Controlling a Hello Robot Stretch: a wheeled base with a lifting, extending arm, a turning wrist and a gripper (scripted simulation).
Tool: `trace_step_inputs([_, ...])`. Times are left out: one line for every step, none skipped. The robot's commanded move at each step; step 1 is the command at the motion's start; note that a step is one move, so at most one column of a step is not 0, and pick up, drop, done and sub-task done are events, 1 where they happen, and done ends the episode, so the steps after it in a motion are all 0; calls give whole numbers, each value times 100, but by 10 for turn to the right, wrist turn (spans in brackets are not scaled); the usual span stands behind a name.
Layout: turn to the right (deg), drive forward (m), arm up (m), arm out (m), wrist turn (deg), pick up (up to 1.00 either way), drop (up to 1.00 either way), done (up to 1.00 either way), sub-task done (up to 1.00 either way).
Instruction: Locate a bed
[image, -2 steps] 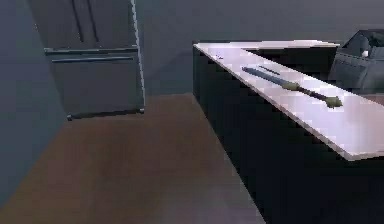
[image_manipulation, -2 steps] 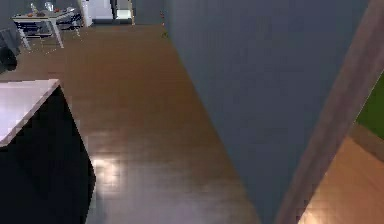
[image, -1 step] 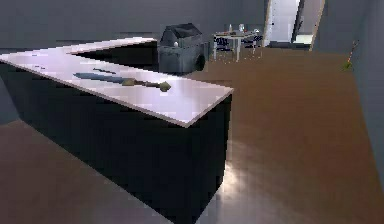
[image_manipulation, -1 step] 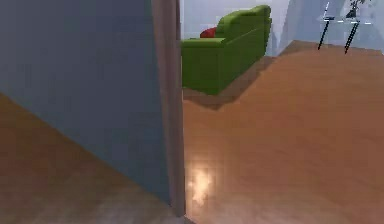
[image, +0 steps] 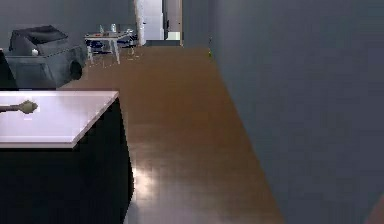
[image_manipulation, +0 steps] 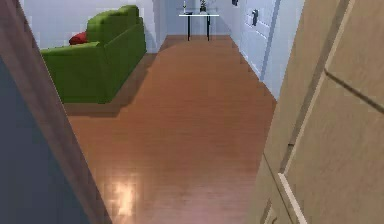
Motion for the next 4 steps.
trace_step_inputs([0,15,0,0,0,0,0,0,0])
trace_step_inputs([-30,0,0,0,0,0,0,0,0])
trace_step_inputs([0,100,0,0,0,0,0,0,0])
trace_step_inputs([0,45,0,0,0,0,0,0,0])
